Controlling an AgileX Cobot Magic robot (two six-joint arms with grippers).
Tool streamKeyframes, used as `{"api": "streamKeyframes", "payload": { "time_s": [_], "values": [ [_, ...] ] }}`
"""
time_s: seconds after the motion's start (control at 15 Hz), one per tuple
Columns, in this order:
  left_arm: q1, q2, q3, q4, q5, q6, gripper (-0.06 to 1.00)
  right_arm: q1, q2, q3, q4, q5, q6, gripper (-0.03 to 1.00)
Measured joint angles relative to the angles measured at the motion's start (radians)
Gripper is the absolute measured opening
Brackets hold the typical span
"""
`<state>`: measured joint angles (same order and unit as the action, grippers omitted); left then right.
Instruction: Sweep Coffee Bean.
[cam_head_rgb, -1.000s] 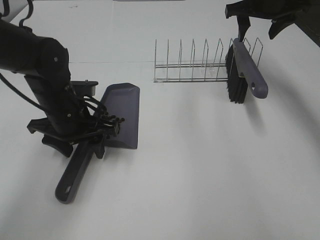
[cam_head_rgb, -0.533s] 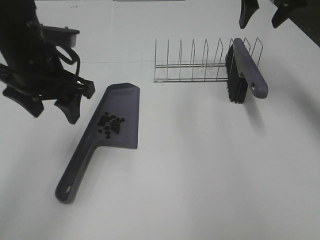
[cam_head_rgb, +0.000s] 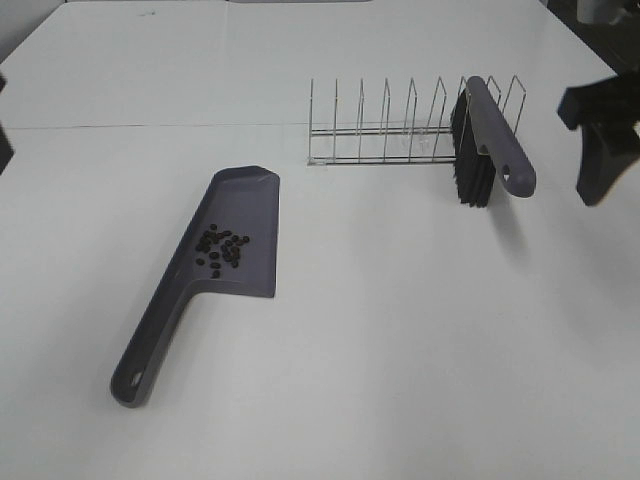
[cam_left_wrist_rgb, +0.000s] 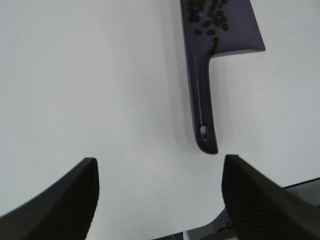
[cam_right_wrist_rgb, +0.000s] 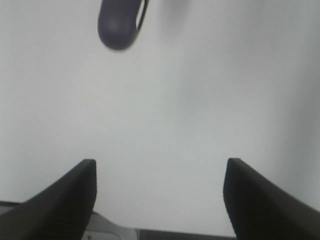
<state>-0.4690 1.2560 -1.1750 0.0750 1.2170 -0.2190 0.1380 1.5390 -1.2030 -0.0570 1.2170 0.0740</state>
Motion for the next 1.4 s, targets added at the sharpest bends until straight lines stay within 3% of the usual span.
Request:
{"api": "streamKeyframes", "payload": {
  "time_s": [0.4,0.6,1.07,1.4],
  "values": [
    [0.000,-0.362,0.381,-0.010,-0.006,-0.003,0.65,0.000,-0.450,0.396,0.044,-0.005,0.000,0.68],
    [0.000,-0.622,0.572,-0.059,-0.068,-0.003,0.65,0.000,-0.774,0.565,0.051,-0.077,-0.001,0.68],
    [0.000,-1.050,0.669,-0.083,-0.146,0.115,0.64,0.000,-1.407,0.696,0.063,-0.145,-0.115,0.68],
    [0.000,-1.086,0.673,-0.091,-0.154,0.213,0.64,0.000,-1.544,0.698,0.142,-0.152,-0.204,0.68]
  ]
}}
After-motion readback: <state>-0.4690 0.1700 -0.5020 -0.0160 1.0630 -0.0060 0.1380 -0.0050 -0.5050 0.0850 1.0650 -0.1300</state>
